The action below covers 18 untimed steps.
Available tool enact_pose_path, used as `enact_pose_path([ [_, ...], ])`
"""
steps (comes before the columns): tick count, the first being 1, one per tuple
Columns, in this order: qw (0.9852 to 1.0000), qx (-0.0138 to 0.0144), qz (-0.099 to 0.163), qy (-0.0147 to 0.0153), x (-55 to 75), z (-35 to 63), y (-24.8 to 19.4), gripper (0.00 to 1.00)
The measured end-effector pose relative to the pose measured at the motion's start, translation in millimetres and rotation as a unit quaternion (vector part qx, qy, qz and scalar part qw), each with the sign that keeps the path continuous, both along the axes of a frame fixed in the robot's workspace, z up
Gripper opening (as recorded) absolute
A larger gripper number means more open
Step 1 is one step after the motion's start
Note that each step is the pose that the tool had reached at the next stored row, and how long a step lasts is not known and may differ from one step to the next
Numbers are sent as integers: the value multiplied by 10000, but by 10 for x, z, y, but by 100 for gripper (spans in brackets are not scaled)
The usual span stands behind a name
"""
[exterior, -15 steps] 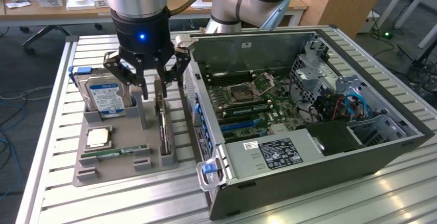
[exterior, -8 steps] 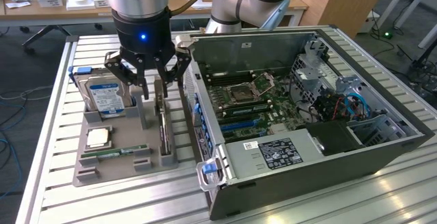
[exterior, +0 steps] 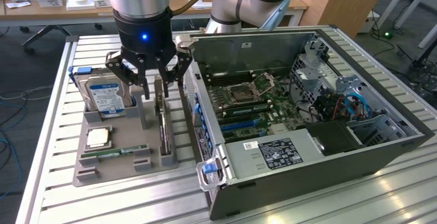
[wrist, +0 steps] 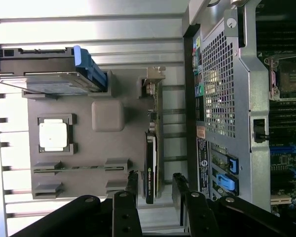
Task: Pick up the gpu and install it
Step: 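Pick up the gpu and move the gpu toward the slot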
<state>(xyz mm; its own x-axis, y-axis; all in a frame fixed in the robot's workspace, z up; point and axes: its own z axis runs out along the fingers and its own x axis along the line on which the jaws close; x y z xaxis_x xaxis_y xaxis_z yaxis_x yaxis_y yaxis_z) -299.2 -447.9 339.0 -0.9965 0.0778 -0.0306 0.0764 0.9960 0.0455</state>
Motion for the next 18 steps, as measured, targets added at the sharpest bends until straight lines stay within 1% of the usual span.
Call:
enact_pose_path([
  [7,10000,0,0,0,0,-51,0,42],
  [18,10000,1,0,-2,0,-70,0,42],
])
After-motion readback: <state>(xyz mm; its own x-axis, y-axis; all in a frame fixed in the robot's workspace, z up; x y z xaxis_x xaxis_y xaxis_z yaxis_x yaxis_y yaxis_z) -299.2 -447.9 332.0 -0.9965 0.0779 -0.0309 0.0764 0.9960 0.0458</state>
